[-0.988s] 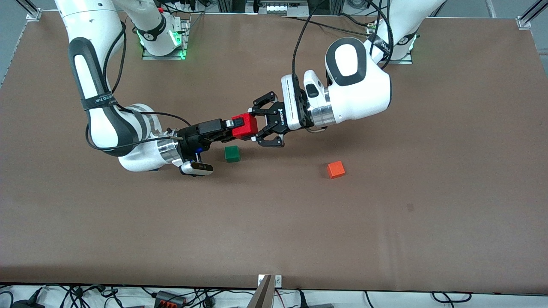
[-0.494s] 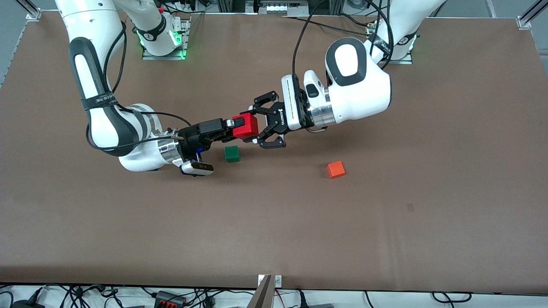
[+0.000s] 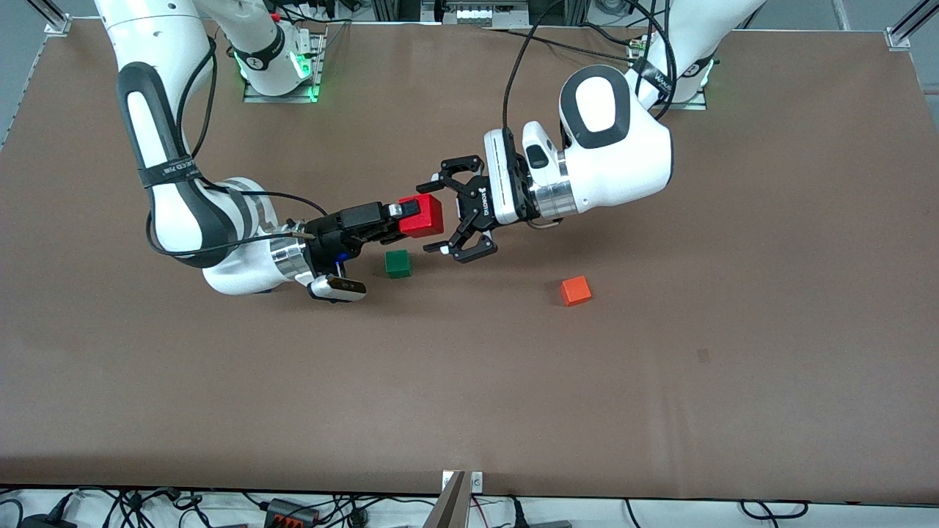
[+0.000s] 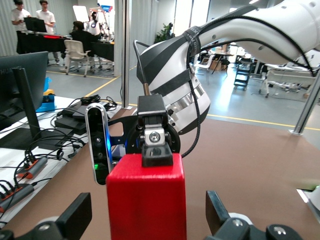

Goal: Pass red block to right arm, stack on blue

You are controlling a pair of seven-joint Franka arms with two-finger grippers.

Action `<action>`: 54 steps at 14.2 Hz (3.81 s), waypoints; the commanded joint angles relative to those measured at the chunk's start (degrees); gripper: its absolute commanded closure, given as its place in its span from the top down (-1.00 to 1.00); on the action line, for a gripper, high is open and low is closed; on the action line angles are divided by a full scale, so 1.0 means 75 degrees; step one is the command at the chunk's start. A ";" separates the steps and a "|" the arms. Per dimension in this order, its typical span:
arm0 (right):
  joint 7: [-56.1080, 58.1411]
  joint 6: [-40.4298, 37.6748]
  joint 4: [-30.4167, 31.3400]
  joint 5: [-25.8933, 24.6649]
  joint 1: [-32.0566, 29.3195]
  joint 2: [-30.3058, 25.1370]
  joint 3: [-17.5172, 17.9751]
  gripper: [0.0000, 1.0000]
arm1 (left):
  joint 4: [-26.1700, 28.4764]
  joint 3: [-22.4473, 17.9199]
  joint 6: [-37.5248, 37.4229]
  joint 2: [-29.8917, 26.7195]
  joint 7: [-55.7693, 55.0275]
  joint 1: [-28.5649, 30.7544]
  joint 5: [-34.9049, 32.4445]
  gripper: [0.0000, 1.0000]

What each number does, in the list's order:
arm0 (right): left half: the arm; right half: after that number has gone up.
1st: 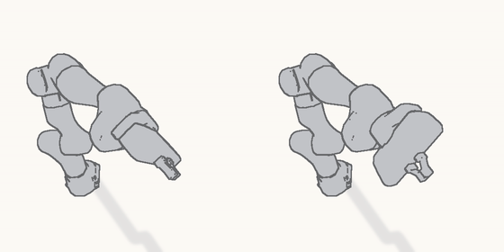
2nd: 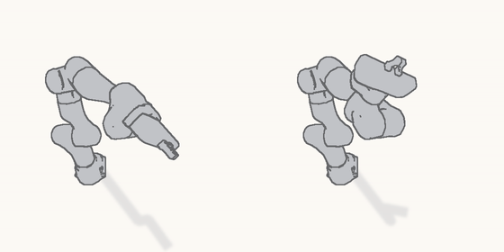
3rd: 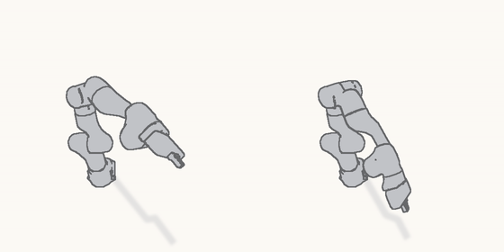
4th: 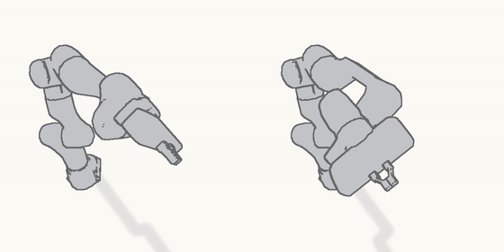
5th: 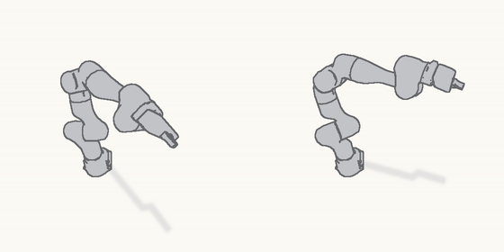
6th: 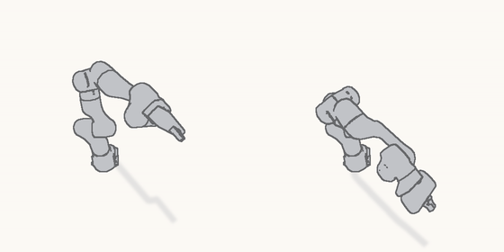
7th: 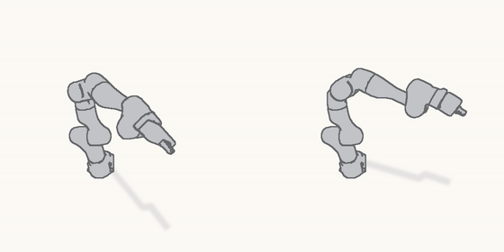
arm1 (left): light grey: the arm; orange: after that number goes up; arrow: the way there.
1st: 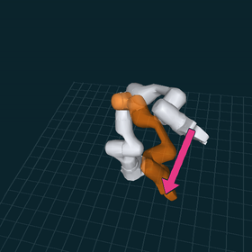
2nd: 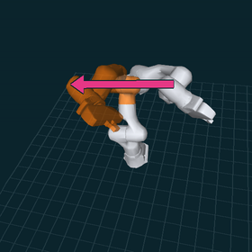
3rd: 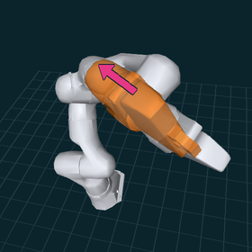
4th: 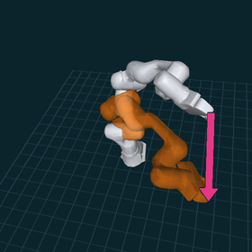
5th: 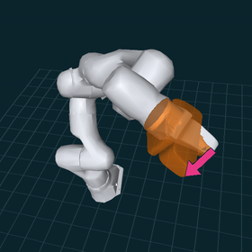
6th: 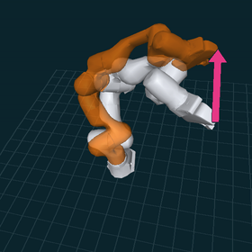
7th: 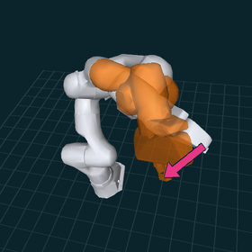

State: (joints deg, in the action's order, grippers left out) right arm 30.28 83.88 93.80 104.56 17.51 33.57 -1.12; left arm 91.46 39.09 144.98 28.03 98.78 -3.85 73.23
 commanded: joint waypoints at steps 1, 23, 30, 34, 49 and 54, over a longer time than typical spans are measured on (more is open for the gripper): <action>-0.0029 -0.0017 -0.0248 -0.0182 -0.0003 0.0059 -0.0073 -1.00 | 0.0109 0.0015 -0.1652 -0.0222 0.0294 0.0862 0.0127 1.00; -0.1657 0.1529 -0.1070 -1.2286 0.0067 -0.0081 -0.2288 -1.00 | -0.0183 -0.0594 -0.6718 -0.0058 -0.8996 0.1849 -1.0943 1.00; -0.3227 0.3684 0.0628 -1.2886 0.0547 -0.0783 -0.2381 -1.00 | -0.2067 -0.1390 -0.9298 -0.0281 -1.1318 0.1380 -1.1851 1.00; -0.3287 0.4365 0.1286 -1.3226 0.0571 -0.1089 -0.2381 -1.00 | -0.2539 -0.2479 -0.9068 -0.0666 -1.1809 0.1123 -1.1664 1.00; -0.4061 0.5818 0.2621 -1.3520 0.0923 -0.1230 -0.2381 -1.00 | 0.1200 -0.4965 -0.6004 -0.4019 -1.3510 -0.0050 -1.0116 1.00; -0.4084 0.5867 0.2670 -1.3778 0.0911 -0.1242 -0.2381 -1.00 | 0.0708 -0.4977 -0.6815 -0.3797 -1.3498 0.0080 -1.0010 1.00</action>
State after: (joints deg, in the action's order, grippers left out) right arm 0.82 127.28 112.37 2.76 23.90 25.82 -18.71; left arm 98.66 2.41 95.62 -0.93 -4.03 -3.10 -3.08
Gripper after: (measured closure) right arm 0.436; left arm 0.000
